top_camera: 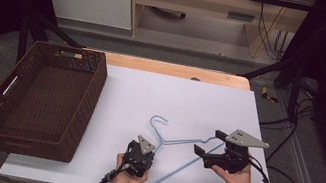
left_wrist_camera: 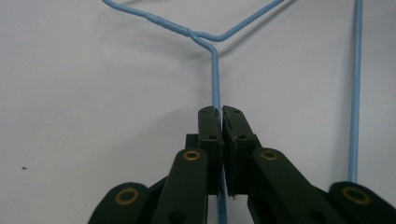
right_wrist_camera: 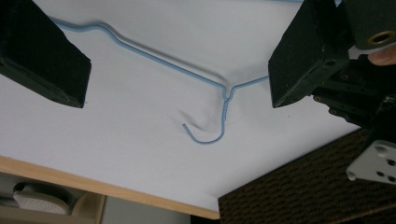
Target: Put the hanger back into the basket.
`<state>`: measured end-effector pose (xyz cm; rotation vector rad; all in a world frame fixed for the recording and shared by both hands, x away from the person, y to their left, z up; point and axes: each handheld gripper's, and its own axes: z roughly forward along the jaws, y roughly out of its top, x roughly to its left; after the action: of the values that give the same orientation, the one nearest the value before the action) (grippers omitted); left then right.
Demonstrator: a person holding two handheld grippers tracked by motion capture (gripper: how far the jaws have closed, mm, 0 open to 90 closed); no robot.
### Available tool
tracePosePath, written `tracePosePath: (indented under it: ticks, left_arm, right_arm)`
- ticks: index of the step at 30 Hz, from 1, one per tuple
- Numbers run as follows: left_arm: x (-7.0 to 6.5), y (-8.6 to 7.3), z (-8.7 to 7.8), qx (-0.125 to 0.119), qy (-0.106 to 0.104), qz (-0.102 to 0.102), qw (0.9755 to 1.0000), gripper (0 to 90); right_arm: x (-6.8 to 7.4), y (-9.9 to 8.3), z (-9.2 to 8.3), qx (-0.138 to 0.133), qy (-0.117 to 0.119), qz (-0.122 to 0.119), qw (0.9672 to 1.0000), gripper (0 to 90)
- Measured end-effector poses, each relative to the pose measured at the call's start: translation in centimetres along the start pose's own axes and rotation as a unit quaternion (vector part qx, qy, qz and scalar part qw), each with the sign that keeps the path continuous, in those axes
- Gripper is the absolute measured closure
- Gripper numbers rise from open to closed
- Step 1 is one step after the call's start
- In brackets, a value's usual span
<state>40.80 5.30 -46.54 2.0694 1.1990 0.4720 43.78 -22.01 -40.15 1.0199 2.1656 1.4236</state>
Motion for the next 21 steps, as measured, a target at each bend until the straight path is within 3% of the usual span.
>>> tracePosePath:
  ticks: [6,10,21]
  left_arm:
    - [-0.2,-0.1,-0.4,-0.012,0.002,0.003,0.9999,87.1]
    - [-0.2,-0.1,-0.8,-0.022,0.001,0.001,0.9998,87.1]
    - [-0.5,-0.1,-1.4,-0.038,0.008,0.009,0.9992,87.1]
  right_arm:
    - [1.4,0.1,2.6,0.028,0.009,-0.009,0.9995,9.2]
    - [2.1,0.5,4.5,0.041,0.014,-0.001,0.9991,11.9]
    - [3.0,1.2,7.7,0.054,0.024,0.007,0.9982,16.5]
